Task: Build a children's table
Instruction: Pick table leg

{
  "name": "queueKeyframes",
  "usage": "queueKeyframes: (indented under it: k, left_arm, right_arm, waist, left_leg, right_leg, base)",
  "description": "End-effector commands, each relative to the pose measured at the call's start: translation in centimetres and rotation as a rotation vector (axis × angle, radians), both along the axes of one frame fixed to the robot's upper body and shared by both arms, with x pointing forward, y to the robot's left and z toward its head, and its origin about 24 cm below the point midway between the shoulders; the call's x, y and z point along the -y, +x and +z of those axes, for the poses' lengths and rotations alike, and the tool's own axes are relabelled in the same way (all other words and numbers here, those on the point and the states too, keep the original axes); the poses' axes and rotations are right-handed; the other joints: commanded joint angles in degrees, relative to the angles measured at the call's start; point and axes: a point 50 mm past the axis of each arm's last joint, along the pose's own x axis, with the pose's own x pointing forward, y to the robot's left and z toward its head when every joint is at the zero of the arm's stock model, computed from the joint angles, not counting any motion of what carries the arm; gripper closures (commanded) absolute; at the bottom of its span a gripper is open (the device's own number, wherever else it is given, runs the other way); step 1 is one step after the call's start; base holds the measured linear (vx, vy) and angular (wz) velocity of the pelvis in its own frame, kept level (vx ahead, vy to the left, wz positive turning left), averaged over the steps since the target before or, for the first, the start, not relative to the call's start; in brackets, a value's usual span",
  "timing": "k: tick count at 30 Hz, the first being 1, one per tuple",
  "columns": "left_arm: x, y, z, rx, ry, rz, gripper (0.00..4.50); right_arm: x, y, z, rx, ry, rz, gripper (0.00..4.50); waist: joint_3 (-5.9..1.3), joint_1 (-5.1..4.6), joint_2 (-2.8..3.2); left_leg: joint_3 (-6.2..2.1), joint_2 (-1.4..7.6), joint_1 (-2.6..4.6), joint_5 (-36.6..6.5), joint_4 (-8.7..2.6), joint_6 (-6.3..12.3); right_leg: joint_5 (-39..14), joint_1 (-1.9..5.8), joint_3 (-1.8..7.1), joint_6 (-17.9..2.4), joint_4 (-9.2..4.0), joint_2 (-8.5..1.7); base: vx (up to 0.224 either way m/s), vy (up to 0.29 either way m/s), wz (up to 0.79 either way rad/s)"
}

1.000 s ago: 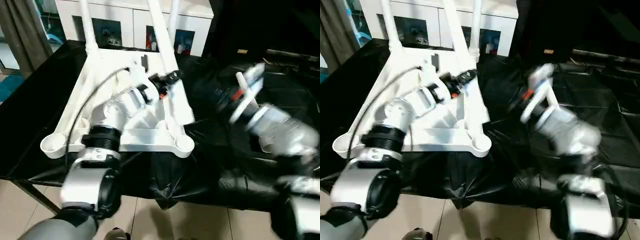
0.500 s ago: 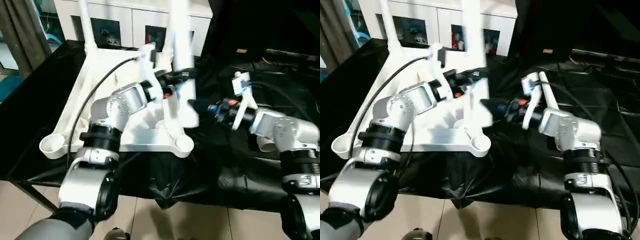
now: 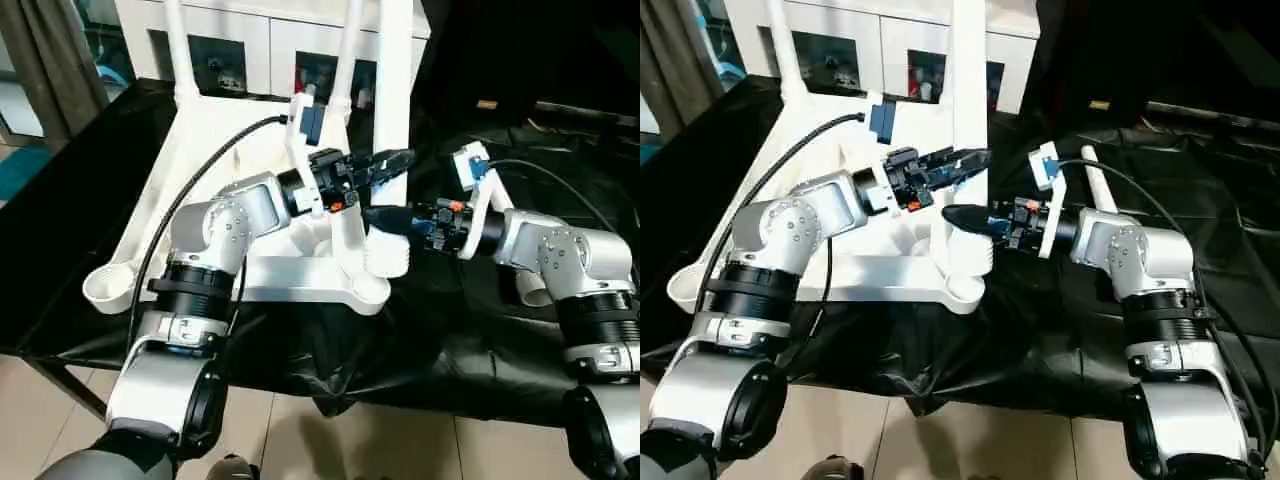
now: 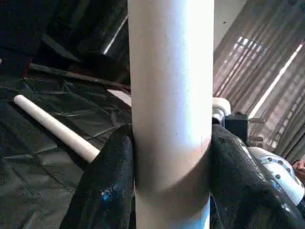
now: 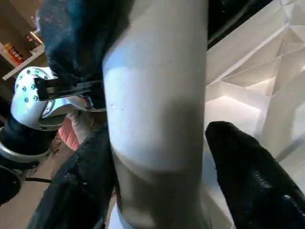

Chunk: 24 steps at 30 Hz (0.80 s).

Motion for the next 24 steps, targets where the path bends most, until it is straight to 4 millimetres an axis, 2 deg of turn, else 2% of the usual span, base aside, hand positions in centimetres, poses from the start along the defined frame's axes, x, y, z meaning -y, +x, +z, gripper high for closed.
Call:
queueKeyframes:
  k: [1, 3, 4, 9, 10, 11, 12, 15, 16, 18, 19, 20, 24]
  left_arm:
    - [0.9, -0.6, 1.3, 0.042, -0.048, -0.055, 2.57]
    - [0.8, -0.5, 1.3, 0.032, -0.062, -0.037, 2.57]
    - [0.8, -0.5, 1.3, 0.031, -0.066, -0.035, 2.57]
    - [0.8, -0.4, 1.2, 0.017, -0.079, -0.002, 2.57]
    - [0.7, -0.3, 1.2, 0.013, -0.069, 0.03, 2.22]
    - [0.7, -0.1, 1.1, 0.02, -0.048, 0.068, 2.01]
    - [0.7, 0.0, 1.0, 0.026, -0.035, 0.089, 1.87]
    - [0.5, 1.5, 0.5, -0.005, 0.063, 0.32, 1.75]
    - [0.5, 1.6, 0.4, -0.006, 0.081, 0.352, 1.68]
    - [0.5, 1.8, 0.4, -0.015, 0.091, 0.391, 1.68]
    - [0.7, 2.1, 0.3, -0.027, 0.111, 0.47, 1.68]
    - [0.8, 2.2, 0.3, -0.035, 0.117, 0.495, 1.68]
    - [1.2, 2.4, -0.1, -0.085, 0.123, 0.521, 1.68]
  right_arm:
    - [0.1, -0.1, -0.4, 0.004, -0.032, -0.025, 1.74]
    - [-0.2, 0.1, -0.6, 0.011, -0.034, -0.045, 1.86]
    - [-0.3, 0.2, -0.7, 0.015, -0.035, -0.058, 1.92]
    - [-0.7, 0.4, -0.6, 0.031, -0.036, -0.102, 2.32]
    - [-0.9, 0.7, -0.7, 0.053, -0.061, -0.145, 2.49]
    - [-1.0, 0.9, -0.8, 0.063, -0.075, -0.171, 2.53]
    - [-1.1, 1.0, -0.8, 0.067, -0.082, -0.184, 2.53]
    - [-1.3, 1.8, -1.1, 0.118, -0.161, -0.286, 2.57]
    - [-1.4, 1.9, -1.1, 0.129, -0.173, -0.301, 2.57]
    - [-1.4, 2.0, -1.1, 0.132, -0.181, -0.327, 2.57]
    - [-1.9, 2.2, -1.2, 0.142, -0.19, -0.362, 2.57]
    - [-2.1, 2.3, -1.2, 0.148, -0.197, -0.372, 2.57]
    - [-2.8, 2.2, -1.2, 0.178, -0.218, -0.379, 2.57]
  waist:
    - [-4.72, 0.13, -0.86]
    - [-4.73, 0.14, -0.61]
    - [-4.69, 0.08, -0.88]
    - [-4.71, 0.04, -0.8]
    - [-4.71, 0.0, -0.99]
    - [-4.7, 0.05, -0.89]
    - [-4.66, -0.04, -0.94]
    - [-4.6, -0.1, -0.61]
    - [-4.66, -0.17, -0.76]
    - [-4.68, -0.17, -0.86]
    - [-4.74, -0.23, -0.88]
    - [-4.76, -0.2, -0.71]
    - [-4.85, -0.26, -0.73]
  left_leg:
    - [-0.51, 1.22, 1.21, -8.09, -3.59, 1.37]
    - [-0.54, 1.26, 1.23, -7.85, -3.6, 1.31]
    - [-0.54, 1.24, 1.19, -7.99, -3.6, 1.29]
    - [-0.51, 1.26, 1.36, -7.65, -3.61, 1.24]
    - [-0.49, 1.31, 1.34, -7.59, -3.6, 1.19]
    - [-0.53, 1.33, 1.3, -7.65, -3.61, 0.99]
    - [-0.53, 1.27, 1.36, -7.97, -3.68, 0.62]
    - [-0.58, 1.38, 1.57, -8.84, -3.79, -0.48]
    - [-0.57, 1.3, 1.56, -9.31, -3.76, -0.72]
    - [-0.65, 1.25, 1.31, -9.1, -3.8, -0.7]
    - [-0.66, 1.25, 1.25, -8.55, -3.77, -0.44]
    - [-0.71, 1.21, 1.25, -8.15, -3.71, -0.47]
    - [-0.67, 1.01, 1.07, -7.35, -3.6, 0.57]
  right_leg:
    - [-7.83, 3.44, 2.13, -12.12, -3.86, -2.89]
    - [-7.43, 3.34, 2.13, -12.3, -3.77, -2.91]
    - [-7.48, 3.36, 2.09, -12.34, -3.74, -2.91]
    - [-6.31, 3.32, 2.16, -12.43, -3.67, -2.82]
    - [-6.23, 3.3, 2.19, -12.49, -3.67, -2.9]
    - [-6.42, 3.27, 2.19, -12.41, -3.62, -2.97]
    - [-7.34, 3.24, 2.16, -12.0, -3.77, -2.9]
    - [-8.18, 3.08, 2.22, -11.01, -4.04, -2.84]
    - [-8.77, 3.15, 2.24, -10.38, -4.13, -2.81]
    - [-8.9, 3.36, 2.25, -9.67, -4.09, -2.86]
    - [-8.09, 3.41, 2.27, -9.42, -3.98, -2.78]
    - [-7.56, 3.36, 2.27, -9.48, -3.88, -2.81]
    - [-5.34, 3.51, 2.19, -9.93, -3.77, -2.61]
  base:
    - [0.0, 0.0, 0.0]
    - [0.0, 0.0, 0.0]
    - [0.0, 0.0, 0.0]
    - [0.0, 0.0, 0.0]
    - [0.0, 0.0, 0.0]
    - [0.0, 0.0, 0.0]
    - [0.0, 0.0, 0.0]
    - [0.0, 0.0, 0.0]
    - [0.0, 0.0, 0.0]
    - [0.0, 0.0, 0.0]
    - [0.0, 0.0, 0.0]
    - [0.0, 0.0, 0.0]
    - [0.0, 0.0, 0.0]
